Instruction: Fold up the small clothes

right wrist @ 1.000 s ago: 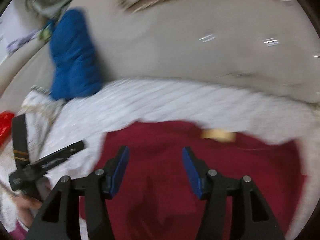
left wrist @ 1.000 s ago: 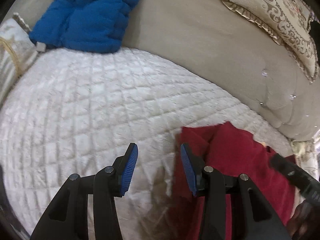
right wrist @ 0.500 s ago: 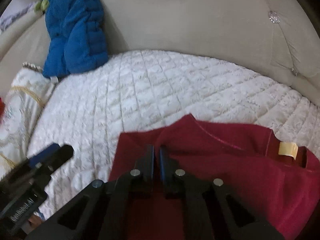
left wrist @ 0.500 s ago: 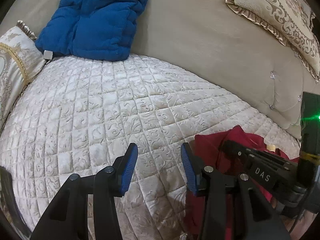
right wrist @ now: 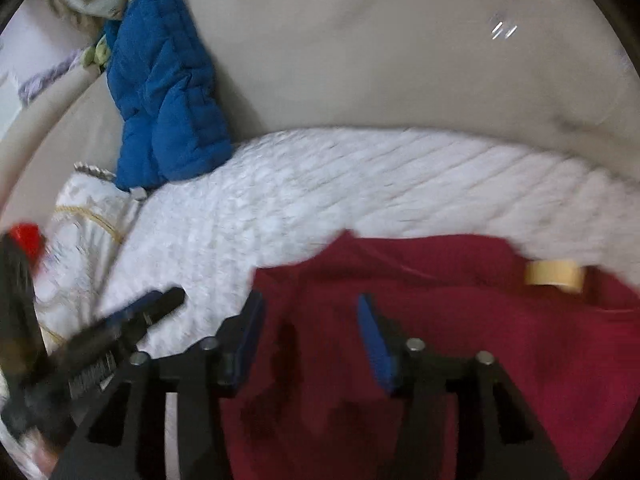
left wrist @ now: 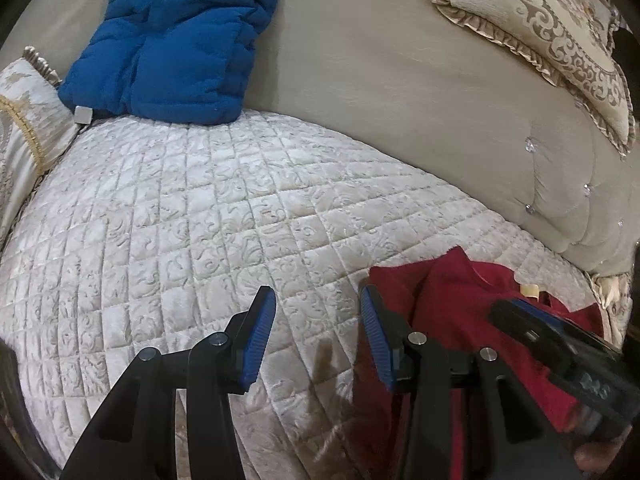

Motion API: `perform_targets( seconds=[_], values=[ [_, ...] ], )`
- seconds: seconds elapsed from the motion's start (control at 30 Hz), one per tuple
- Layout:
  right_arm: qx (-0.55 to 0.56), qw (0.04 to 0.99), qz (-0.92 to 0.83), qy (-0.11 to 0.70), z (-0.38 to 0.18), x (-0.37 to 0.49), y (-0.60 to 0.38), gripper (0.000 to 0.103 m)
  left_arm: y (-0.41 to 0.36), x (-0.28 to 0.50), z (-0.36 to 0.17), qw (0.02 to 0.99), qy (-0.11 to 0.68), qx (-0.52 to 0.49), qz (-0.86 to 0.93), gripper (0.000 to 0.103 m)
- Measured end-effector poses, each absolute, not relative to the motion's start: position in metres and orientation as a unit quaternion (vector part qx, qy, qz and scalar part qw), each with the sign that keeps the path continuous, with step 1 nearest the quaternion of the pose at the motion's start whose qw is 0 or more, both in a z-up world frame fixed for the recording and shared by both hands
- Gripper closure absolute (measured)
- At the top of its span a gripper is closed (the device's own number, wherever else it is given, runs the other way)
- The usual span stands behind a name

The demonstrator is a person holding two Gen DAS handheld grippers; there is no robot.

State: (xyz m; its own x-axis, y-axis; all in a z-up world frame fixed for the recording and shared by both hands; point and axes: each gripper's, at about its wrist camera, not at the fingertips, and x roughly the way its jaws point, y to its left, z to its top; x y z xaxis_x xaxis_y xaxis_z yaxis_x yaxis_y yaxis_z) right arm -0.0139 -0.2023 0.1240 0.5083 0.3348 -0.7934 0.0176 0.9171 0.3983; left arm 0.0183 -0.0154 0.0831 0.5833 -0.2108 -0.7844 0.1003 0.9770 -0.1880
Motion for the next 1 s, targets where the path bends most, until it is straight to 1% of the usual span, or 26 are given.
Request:
perform_targets(
  seconds=[0.07,0.27,0.4,0.47,0.5,0.53,0.6,0.7,0.77,0.83,0.9,1.0],
  values=[
    [0.161,0.855,0.053,0.491,0.127,-0.036,-0.224,0.051,-0.016,0.016,0.084,0.886,0.448,-0.066,-0.097,0.081],
    [0.170,0.858,-0.078,0.478,0.125,-0.101,-0.322,0.051,-0.029,0.008,0.083,0.869,0.455,-0.103,-0.163,0.081],
    [0.201,0.854,-0.145,0.458,0.121,-0.127,-0.379,0.051,-0.056,0.001,0.074,0.858,0.471,-0.071,-0.193,0.080],
    [0.220,0.846,-0.160,0.458,0.105,-0.128,-0.399,0.056,-0.069,-0.001,0.066,0.856,0.480,-0.043,-0.186,0.080],
    [0.236,0.840,-0.162,0.461,0.096,-0.129,-0.405,0.065,-0.074,-0.001,0.061,0.855,0.485,-0.030,-0.180,0.080],
    [0.253,0.836,-0.165,0.458,0.088,-0.130,-0.411,0.069,-0.078,-0.001,0.057,0.855,0.489,-0.018,-0.175,0.080],
    [0.264,0.840,-0.166,0.445,0.085,-0.132,-0.414,0.069,-0.082,-0.002,0.053,0.857,0.487,-0.004,-0.167,0.080],
    [0.248,0.841,-0.164,0.452,0.093,-0.132,-0.410,0.069,-0.084,-0.002,0.052,0.860,0.483,0.001,-0.164,0.080],
    [0.242,0.844,-0.160,0.452,0.102,-0.136,-0.404,0.066,-0.082,-0.001,0.051,0.860,0.483,0.000,-0.164,0.080],
    [0.241,0.850,-0.153,0.443,0.114,-0.147,-0.399,0.055,-0.082,-0.002,0.051,0.860,0.483,-0.001,-0.164,0.080],
    [0.236,0.855,-0.154,0.435,0.127,-0.157,-0.395,0.049,-0.083,-0.001,0.050,0.860,0.483,-0.001,-0.164,0.080],
    [0.233,0.859,-0.145,0.433,0.136,-0.171,-0.388,0.049,-0.082,-0.001,0.050,0.860,0.483,-0.001,-0.164,0.080]
  ],
)
